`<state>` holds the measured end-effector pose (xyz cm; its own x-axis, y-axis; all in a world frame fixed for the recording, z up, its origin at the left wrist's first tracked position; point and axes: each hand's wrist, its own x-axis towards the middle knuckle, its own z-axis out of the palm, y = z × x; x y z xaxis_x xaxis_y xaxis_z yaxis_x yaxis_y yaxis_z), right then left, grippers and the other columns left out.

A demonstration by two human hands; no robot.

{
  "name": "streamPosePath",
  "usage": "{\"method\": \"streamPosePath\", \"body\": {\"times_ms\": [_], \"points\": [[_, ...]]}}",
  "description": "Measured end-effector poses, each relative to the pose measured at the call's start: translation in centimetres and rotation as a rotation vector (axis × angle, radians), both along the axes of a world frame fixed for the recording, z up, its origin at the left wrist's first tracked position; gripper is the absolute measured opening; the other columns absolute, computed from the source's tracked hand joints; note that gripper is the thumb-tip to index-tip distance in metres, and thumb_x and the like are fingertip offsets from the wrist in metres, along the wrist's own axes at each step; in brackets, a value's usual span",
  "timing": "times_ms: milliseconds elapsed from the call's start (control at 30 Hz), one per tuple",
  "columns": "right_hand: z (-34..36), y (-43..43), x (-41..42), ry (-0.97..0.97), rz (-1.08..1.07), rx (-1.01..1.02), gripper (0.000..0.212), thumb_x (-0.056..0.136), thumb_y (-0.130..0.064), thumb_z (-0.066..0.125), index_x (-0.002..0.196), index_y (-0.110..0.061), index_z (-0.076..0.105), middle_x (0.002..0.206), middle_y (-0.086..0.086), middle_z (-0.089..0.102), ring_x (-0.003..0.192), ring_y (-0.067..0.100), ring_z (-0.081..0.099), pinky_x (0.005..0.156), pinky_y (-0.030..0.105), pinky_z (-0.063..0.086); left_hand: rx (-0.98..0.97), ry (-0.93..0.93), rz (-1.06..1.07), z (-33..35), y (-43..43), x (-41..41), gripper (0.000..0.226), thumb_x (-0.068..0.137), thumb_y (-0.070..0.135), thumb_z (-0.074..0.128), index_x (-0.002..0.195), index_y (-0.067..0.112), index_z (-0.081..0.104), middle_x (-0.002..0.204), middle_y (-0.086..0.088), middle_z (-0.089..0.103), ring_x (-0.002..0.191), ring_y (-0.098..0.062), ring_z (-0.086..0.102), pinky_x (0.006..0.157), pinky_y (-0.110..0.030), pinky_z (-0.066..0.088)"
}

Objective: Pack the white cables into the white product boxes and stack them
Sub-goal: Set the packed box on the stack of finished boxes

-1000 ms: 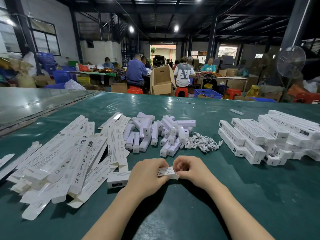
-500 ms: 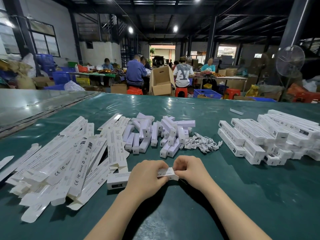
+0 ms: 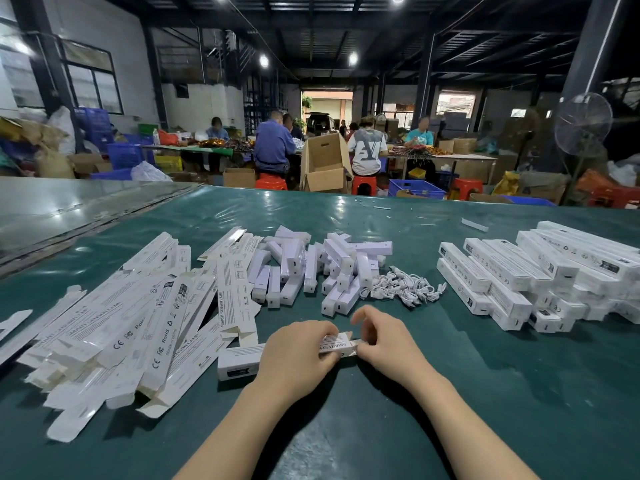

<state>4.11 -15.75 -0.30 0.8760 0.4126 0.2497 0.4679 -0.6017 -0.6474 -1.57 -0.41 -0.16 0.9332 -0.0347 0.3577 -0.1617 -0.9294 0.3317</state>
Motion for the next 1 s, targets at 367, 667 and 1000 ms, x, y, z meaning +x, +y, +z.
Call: {"method": "streamPosePath", "body": {"times_ms": [367, 667, 1000], "points": [[-0.2, 0.6, 0.0, -0.129, -0.048, 0.052, 0.009, 0.080, -0.013, 0.066, 0.081, -0.010, 0.075, 0.096, -0.011, 0.056, 0.074, 0.003, 0.050, 0.068, 0.020, 0.034, -0.059, -0.198, 0.037, -0.3, -0.5, -0.3, 0.023, 0.084, 0.038, 0.055, 0.102, 0.027, 0.064, 0.099, 0.009, 0.067, 0.095, -0.013, 0.058, 0.074, -0.029, 0.042], [0.4, 1.5, -0.5, 0.242, -0.093, 0.548, 0.014, 0.077, 0.004, 0.065, 0.073, -0.008, 0.071, 0.075, 0.009, 0.063, 0.065, 0.020, 0.051, 0.070, 0.034, 0.043, -0.132, -0.333, 0.086, -0.1, -0.9, -0.4, 0.029, 0.073, 0.021, 0.072, 0.102, 0.018, 0.070, 0.098, 0.004, 0.071, 0.089, -0.022, 0.065, 0.076, -0.032, 0.046], [0.3, 3.6, -1.4, 0.442, 0.018, 0.914, 0.026, 0.089, 0.003, 0.054, 0.097, -0.021, 0.061, 0.088, 0.005, 0.068, 0.075, 0.011, 0.061, 0.076, 0.023, 0.051, -0.163, -0.333, 0.144, 0.2, -0.4, -0.7, 0.026, 0.067, 0.013, 0.074, 0.093, 0.017, 0.073, 0.086, 0.001, 0.073, 0.080, -0.024, 0.066, 0.068, -0.033, 0.048]]}}
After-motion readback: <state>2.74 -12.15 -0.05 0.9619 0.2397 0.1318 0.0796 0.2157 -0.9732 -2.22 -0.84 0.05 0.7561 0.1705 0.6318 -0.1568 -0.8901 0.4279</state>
